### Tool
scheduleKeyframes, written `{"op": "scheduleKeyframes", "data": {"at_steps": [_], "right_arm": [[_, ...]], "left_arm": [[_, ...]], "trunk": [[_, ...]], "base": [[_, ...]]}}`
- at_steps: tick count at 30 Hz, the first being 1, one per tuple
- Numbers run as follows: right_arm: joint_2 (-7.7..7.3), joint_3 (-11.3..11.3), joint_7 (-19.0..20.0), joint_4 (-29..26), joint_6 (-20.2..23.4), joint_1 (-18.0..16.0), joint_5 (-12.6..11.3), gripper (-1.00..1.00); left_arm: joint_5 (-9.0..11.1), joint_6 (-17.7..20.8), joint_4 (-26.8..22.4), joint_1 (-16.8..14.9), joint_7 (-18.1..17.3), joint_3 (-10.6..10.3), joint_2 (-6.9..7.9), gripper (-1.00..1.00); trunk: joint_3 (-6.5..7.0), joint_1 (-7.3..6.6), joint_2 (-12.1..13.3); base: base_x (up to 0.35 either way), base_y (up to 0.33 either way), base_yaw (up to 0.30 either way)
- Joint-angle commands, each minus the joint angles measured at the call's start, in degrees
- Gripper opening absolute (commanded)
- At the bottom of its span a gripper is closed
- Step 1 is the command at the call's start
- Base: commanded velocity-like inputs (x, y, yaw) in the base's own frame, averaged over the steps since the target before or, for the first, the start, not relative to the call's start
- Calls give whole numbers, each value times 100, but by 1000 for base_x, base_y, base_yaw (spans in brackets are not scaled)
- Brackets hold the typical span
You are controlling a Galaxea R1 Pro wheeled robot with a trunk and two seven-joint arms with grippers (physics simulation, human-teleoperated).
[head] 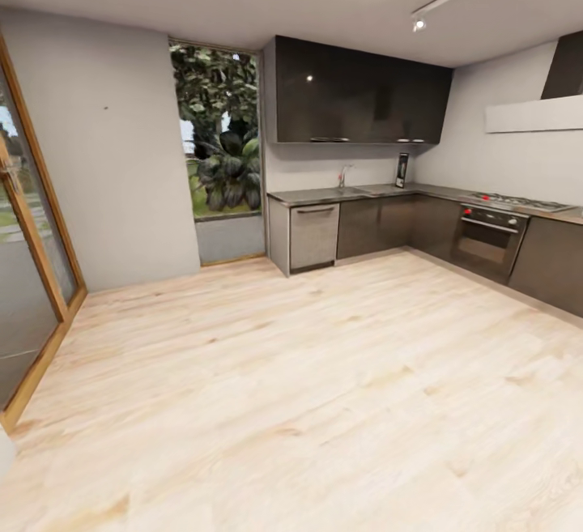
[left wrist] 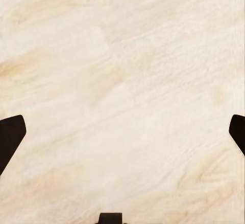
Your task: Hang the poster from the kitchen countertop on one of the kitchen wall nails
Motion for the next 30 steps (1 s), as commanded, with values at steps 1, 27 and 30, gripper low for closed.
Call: {"op": "scheduleKeyframes", "data": {"at_steps": [1, 27, 30], "right_arm": [[0, -2, -4, 3, -18, -3, 1, 100], [0, 7, -7, 3, -18, -3, 1, 100], [0, 7, -7, 3, -18, -3, 1, 100]], "left_arm": [[-2, -8, -5, 1, -3, 7, -2, 100], [-2, -9, -5, 1, -3, 7, 6, 100], [-2, -8, -5, 1, -3, 7, 6, 100]], "trunk": [[-5, 4, -2], [-5, 4, -2], [-5, 4, -2]], "base": [[331, -3, 0], [331, -24, 0], [331, -135, 0]]}}
